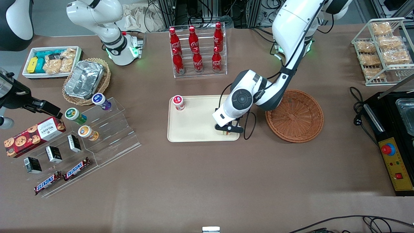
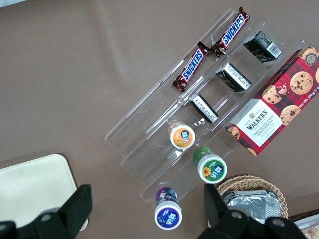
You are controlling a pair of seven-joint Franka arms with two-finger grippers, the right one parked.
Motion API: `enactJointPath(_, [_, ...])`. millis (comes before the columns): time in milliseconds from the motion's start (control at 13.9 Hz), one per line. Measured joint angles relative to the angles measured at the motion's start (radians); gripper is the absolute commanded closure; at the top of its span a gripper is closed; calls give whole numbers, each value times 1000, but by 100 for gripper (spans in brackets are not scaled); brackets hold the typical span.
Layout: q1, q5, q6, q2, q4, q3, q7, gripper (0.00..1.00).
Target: Place sandwich from basket to tray
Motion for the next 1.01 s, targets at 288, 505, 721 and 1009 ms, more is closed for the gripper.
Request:
enactJointPath(288, [5,2,-19,-38,6,30,-43,1])
enactJointPath(505, [20,5,-229,-169,25,136,-15,1])
enactJointPath(721, [113,11,-408,-330,27,247,171,0])
enactJointPath(1009, [292,32,-586,-480,24,284,240,0])
